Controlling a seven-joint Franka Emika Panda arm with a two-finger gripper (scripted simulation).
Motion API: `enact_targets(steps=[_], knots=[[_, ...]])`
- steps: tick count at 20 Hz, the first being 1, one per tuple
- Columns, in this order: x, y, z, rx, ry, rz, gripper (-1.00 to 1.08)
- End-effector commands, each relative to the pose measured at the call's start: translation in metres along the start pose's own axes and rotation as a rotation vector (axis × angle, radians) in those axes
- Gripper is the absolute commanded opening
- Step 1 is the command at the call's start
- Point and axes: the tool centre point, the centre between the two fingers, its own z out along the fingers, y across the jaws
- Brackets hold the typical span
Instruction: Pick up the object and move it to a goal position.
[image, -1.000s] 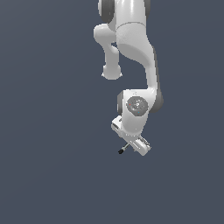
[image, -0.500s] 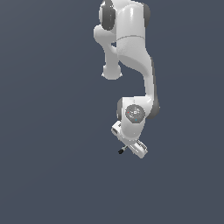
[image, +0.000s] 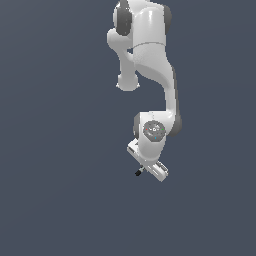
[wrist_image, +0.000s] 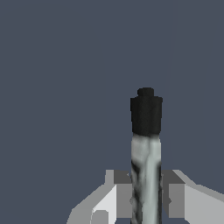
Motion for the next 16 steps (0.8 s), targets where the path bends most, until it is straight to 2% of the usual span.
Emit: enact_targets(steps=[1, 9, 16], knots=[[0.0, 0.0, 0.0, 0.0, 0.0, 0.0, -1.0], [0.003, 0.006, -0.005, 0.0, 0.0, 0.0, -1.0], [0.021, 0.036, -0.027, 0.0, 0.0, 0.0, -1.0]])
